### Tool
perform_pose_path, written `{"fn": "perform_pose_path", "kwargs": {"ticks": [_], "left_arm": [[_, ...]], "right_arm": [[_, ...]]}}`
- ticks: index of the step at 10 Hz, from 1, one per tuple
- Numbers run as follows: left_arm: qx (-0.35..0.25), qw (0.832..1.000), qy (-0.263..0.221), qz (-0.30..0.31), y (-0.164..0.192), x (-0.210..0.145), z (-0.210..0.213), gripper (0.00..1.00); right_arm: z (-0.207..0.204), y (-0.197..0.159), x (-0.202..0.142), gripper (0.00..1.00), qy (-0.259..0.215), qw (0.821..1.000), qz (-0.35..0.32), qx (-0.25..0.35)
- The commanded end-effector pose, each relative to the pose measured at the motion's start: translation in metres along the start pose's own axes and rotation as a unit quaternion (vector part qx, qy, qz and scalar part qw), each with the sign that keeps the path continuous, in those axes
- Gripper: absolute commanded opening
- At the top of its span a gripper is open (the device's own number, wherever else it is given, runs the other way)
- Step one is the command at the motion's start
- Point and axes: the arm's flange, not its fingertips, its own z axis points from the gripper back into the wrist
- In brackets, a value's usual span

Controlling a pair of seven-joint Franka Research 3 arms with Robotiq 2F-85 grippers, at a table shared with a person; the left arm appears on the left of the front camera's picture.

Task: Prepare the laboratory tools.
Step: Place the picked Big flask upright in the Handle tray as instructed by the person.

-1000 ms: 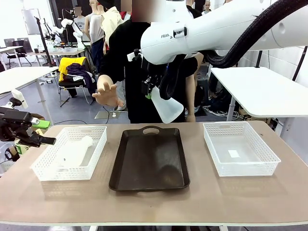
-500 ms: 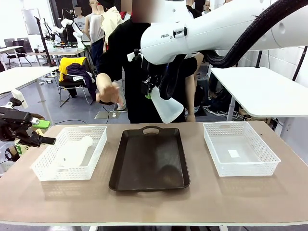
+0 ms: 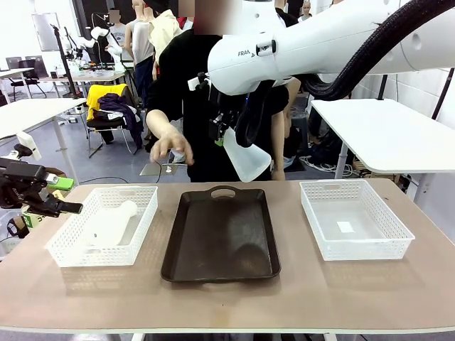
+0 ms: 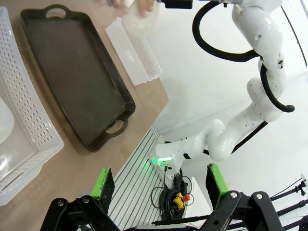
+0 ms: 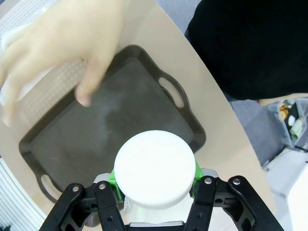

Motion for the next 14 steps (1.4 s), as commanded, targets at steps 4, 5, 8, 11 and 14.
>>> {"fn": "perform_pose_path", "kwargs": {"ticks": [4, 5, 8, 11, 14], "left_arm": [[-0.005, 1.0, -0.005, -0.004, -0.0007, 0.0004, 0.0013, 1.0], [-0.005, 1.0, -0.005, -0.004, -0.0007, 0.0004, 0.0013, 1.0], [-0.005, 1.0, -0.005, -0.004, -0.0007, 0.0004, 0.0013, 1.0], [-0.005, 1.0, -0.005, -0.004, -0.0007, 0.0004, 0.0013, 1.0], [-0.005, 1.0, -0.005, -0.004, -0.0007, 0.0004, 0.0013, 1.0]], "right_arm": [[0.0017, 0.0, -0.001, 0.0, 0.001, 1.0, 0.0, -0.004], [0.0017, 0.0, -0.001, 0.0, 0.001, 1.0, 0.0, -0.004], [0.0017, 0.0, -0.001, 0.0, 0.001, 1.0, 0.0, -0.004], [0.0017, 0.0, -0.001, 0.0, 0.001, 1.0, 0.0, -0.004], [0.0, 0.0, 0.0, 0.0, 0.0, 1.0, 0.0, 0.0]]}}
